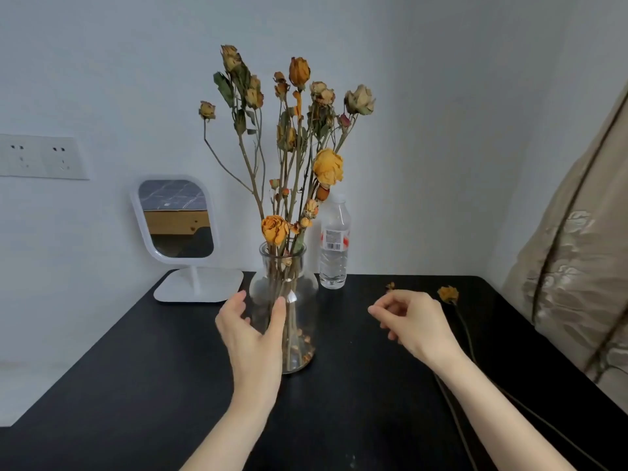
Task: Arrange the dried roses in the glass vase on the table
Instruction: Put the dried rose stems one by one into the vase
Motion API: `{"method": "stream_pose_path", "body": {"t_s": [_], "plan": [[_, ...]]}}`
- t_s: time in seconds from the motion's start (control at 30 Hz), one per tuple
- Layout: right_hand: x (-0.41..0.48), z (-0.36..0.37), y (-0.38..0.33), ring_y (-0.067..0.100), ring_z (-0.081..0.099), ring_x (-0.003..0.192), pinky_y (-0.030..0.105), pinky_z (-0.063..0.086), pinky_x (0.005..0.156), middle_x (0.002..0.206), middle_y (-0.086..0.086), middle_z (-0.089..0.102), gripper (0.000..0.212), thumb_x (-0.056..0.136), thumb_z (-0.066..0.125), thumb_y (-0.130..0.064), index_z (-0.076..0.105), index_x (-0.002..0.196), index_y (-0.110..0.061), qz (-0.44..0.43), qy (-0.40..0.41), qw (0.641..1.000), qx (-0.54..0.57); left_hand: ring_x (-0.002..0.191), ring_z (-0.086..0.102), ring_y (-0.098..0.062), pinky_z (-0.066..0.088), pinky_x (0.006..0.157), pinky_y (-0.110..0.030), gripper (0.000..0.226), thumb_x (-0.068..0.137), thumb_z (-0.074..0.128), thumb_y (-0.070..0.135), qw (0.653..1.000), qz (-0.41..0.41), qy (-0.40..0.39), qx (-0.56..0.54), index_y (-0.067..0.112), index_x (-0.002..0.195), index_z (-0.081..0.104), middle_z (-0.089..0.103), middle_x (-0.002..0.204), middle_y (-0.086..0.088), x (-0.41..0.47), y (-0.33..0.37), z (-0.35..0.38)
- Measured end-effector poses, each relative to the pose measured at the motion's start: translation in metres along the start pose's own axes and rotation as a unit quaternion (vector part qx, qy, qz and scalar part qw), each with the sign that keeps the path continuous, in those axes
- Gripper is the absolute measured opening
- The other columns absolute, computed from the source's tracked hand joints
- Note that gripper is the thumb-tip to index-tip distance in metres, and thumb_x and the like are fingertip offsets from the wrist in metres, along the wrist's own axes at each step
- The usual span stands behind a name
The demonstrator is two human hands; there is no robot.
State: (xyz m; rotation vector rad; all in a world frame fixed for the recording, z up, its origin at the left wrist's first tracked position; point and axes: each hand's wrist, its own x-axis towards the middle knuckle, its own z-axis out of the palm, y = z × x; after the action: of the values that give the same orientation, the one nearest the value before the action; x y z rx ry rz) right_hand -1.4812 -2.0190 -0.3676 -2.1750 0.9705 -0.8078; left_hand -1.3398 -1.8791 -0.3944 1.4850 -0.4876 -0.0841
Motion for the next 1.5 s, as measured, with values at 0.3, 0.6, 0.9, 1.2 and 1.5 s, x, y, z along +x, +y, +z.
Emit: {"method": "stream_pose_path", "body": {"t_s": [0.3,0.6,0.9,1.2,1.5], "plan": [[-0.011,-0.051,0.067,0.007,0.057,0.072,0.019,0.043,0.061,0.077,-0.005,0.06,0.015,0.088,0.062,-0.021,0.062,0.102,-0.016,0.147,0.074,0.984,-0.07,0.067,0.057,-0.002,0.041,0.055,-0.004,0.01,0.087,0.058,0.019,0.93,-0.017,-0.356,0.091,0.028,0.088,0.054,0.059,0.084,0.005,-0.069,-0.012,0.063],[-0.015,-0.084,0.117,0.016,0.059,0.08,0.029,0.046,0.067,0.09,0.003,0.062,0.019,0.087,0.063,-0.03,0.057,0.094,-0.014,0.287,0.001,0.942,-0.176,0.07,0.063,-0.019,0.055,0.075,-0.038,0.023,0.088,0.056,0.04,0.853,-0.018,-0.427,0.3,0.017,0.092,0.058,0.067,0.081,-0.002,-0.071,-0.029,0.147],[-0.001,-0.066,0.126,0.019,0.064,0.086,0.03,0.053,0.074,0.095,0.006,0.066,0.035,0.085,0.063,-0.04,0.061,0.105,-0.011,0.319,-0.067,0.925,-0.194,0.077,0.067,-0.024,0.055,0.072,-0.034,0.035,0.087,0.055,0.044,0.814,-0.014,-0.402,0.42,0.011,0.086,0.064,0.063,0.072,-0.004,-0.072,-0.029,0.183],[0.007,-0.062,0.126,0.018,0.064,0.087,0.032,0.055,0.081,0.098,0.005,0.064,0.031,0.082,0.069,-0.031,0.062,0.106,-0.012,0.328,-0.089,0.916,-0.213,0.052,0.059,-0.014,0.047,0.057,-0.027,0.022,0.089,0.053,0.032,0.822,-0.029,-0.387,0.417,0.014,0.076,0.057,0.056,0.05,0.001,-0.067,-0.032,0.187],[0.004,-0.064,0.125,0.017,0.064,0.087,0.031,0.055,0.08,0.097,0.005,0.065,0.021,0.086,0.065,-0.025,0.064,0.102,-0.011,0.306,-0.081,0.926,-0.206,0.047,0.056,-0.011,0.043,0.051,-0.024,0.023,0.09,0.051,0.029,0.845,-0.042,-0.381,0.372,0.012,0.076,0.057,0.055,0.049,0.0,-0.062,-0.033,0.178]]}}
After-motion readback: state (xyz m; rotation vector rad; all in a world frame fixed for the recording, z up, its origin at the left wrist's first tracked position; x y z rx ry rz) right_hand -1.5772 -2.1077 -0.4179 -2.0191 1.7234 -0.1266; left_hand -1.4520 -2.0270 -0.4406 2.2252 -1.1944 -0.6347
